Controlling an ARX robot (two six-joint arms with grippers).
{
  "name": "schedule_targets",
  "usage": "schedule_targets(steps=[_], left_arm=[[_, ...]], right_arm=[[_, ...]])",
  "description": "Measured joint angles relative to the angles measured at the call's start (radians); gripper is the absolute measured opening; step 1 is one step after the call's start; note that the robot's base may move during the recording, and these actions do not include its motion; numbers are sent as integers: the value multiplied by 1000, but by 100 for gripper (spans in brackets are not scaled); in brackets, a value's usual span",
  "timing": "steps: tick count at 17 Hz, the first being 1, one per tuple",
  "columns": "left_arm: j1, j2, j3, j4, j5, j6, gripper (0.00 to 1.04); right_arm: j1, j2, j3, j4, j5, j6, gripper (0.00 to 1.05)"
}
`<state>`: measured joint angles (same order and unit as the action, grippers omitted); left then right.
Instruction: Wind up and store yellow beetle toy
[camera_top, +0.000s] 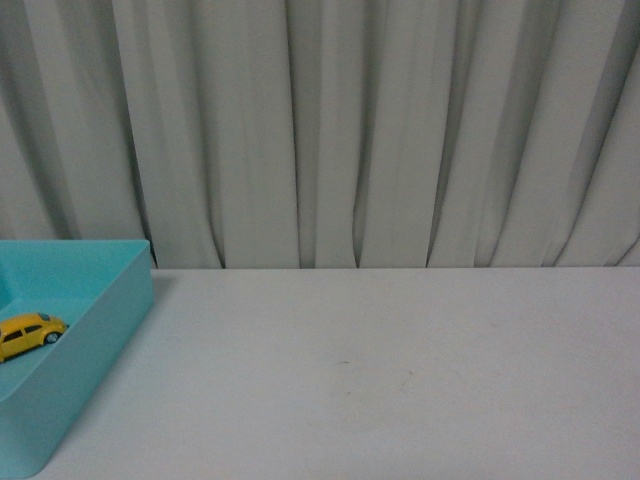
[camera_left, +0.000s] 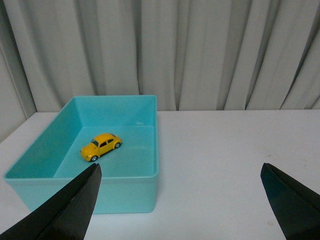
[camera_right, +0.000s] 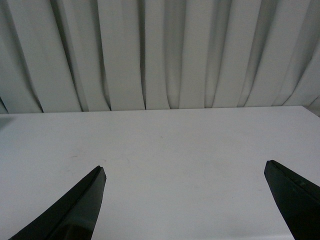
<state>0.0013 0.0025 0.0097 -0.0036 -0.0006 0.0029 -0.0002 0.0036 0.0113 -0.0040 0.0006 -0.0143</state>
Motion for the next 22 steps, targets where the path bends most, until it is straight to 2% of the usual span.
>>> schedule_targets(steps=[22], left_arm=[[0,0,0,0,0,0,98]], right_arm=[[0,0,0,-1,0,0,98]])
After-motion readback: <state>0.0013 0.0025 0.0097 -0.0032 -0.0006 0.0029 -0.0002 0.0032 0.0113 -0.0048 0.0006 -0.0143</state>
